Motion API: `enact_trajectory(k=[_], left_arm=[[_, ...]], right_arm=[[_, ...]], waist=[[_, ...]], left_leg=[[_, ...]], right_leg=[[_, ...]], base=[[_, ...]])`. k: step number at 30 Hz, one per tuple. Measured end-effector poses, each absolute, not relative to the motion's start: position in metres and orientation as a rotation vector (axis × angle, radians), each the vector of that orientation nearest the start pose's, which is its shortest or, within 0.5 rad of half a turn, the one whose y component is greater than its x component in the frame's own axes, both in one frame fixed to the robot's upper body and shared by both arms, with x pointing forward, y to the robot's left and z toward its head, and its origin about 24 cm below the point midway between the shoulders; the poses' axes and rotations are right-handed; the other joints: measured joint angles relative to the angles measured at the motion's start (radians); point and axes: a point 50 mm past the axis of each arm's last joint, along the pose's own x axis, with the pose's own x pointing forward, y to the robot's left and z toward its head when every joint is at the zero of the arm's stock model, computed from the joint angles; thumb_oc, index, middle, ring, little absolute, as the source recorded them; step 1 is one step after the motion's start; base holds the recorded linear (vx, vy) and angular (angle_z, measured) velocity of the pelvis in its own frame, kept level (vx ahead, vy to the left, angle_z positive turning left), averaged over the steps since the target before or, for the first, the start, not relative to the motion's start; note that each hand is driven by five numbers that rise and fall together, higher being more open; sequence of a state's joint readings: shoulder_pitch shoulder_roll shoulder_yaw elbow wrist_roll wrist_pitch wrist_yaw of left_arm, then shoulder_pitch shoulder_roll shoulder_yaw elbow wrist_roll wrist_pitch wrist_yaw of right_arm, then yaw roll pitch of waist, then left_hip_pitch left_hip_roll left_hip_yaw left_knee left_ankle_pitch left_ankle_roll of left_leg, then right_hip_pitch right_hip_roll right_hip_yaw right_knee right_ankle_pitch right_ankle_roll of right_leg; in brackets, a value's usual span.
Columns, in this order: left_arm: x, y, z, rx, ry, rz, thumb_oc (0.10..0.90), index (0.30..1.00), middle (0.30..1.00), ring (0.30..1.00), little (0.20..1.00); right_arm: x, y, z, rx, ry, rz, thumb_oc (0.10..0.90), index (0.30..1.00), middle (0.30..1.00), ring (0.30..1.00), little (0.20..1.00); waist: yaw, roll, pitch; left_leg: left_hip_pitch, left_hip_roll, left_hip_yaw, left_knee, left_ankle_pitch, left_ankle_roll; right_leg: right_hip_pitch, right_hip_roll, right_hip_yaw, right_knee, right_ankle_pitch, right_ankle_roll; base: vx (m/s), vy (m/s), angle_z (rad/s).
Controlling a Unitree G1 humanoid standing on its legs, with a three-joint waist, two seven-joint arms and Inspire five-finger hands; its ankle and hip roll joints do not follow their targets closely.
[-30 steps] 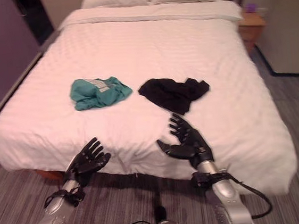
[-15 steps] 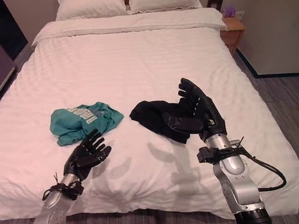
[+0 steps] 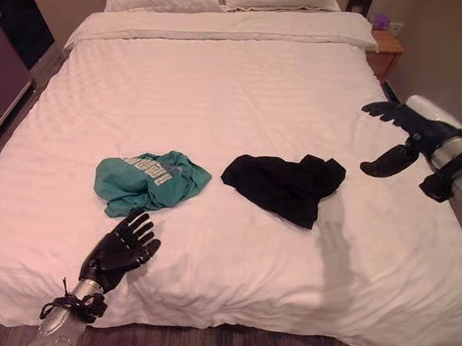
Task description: Pick up bed clothes into laundry basket.
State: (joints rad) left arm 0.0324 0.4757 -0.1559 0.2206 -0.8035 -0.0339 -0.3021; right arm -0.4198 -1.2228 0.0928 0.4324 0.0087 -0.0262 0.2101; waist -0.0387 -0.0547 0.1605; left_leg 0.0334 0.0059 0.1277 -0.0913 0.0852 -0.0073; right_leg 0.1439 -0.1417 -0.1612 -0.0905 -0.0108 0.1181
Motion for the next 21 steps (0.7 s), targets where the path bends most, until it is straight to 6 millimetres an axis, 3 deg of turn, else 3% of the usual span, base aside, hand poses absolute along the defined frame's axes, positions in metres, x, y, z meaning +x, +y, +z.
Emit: enact_trajectory(k=[8, 12, 15, 19, 21], left_arm=[[0.234, 0.209, 0.003, -0.367, 0.215, -0.287, 0.8, 0.9, 0.9, 0.9, 0.9], [0.235, 0.207, 0.003, -0.365, 0.215, -0.299, 0.8, 0.9, 0.9, 0.9, 0.9], [0.235, 0.206, 0.003, -0.354, 0.225, -0.309, 0.8, 0.9, 0.9, 0.9, 0.9], [0.242, 0.202, 0.009, -0.333, 0.222, -0.345, 0.8, 0.9, 0.9, 0.9, 0.9], [0.242, 0.203, 0.009, -0.328, 0.226, -0.338, 0.8, 0.9, 0.9, 0.9, 0.9]], right_arm=[[0.303, -0.362, 0.187, -1.258, 0.218, -0.019, 0.8, 0.9, 0.9, 0.9, 0.9], [0.316, -0.359, 0.17, -1.234, 0.286, 0.003, 0.8, 0.9, 0.9, 0.9, 0.9], [0.329, -0.363, 0.168, -1.149, 0.314, -0.049, 0.8, 0.9, 0.9, 0.9, 0.9], [0.343, -0.375, 0.187, -0.987, 0.317, -0.206, 0.8, 0.9, 0.9, 0.9, 0.9], [0.349, -0.369, 0.186, -0.902, 0.285, -0.219, 0.8, 0.9, 0.9, 0.9, 0.9]], waist=[[0.001, 0.016, -0.011], [0.028, 0.021, -0.014], [0.036, 0.023, -0.014], [0.071, 0.031, -0.017], [0.085, 0.032, -0.017]], left_leg=[[-0.021, -0.002, 0.001, 0.001, 0.004, 0.002], [-0.033, -0.001, -0.003, 0.001, 0.004, 0.002], [-0.045, -0.002, -0.015, 0.001, 0.006, 0.005], [-0.087, -0.002, -0.022, 0.001, 0.017, 0.005], [-0.096, 0.0, -0.026, 0.001, 0.02, 0.005]], right_leg=[[-0.023, -0.001, 0.001, 0.0, 0.006, -0.004], [-0.033, 0.0, -0.004, 0.001, 0.005, -0.004], [-0.036, 0.0, -0.022, 0.0, 0.005, -0.004], [-0.076, 0.0, -0.028, 0.0, 0.006, -0.004], [-0.082, 0.0, -0.034, 0.0, 0.005, -0.004]], base=[[0.0, 0.0, 0.0], [0.0, -0.006, 0.01], [-0.05, -0.036, 0.12], [-0.05, -0.034, 0.07], [0.0, -0.038, 0.08]])
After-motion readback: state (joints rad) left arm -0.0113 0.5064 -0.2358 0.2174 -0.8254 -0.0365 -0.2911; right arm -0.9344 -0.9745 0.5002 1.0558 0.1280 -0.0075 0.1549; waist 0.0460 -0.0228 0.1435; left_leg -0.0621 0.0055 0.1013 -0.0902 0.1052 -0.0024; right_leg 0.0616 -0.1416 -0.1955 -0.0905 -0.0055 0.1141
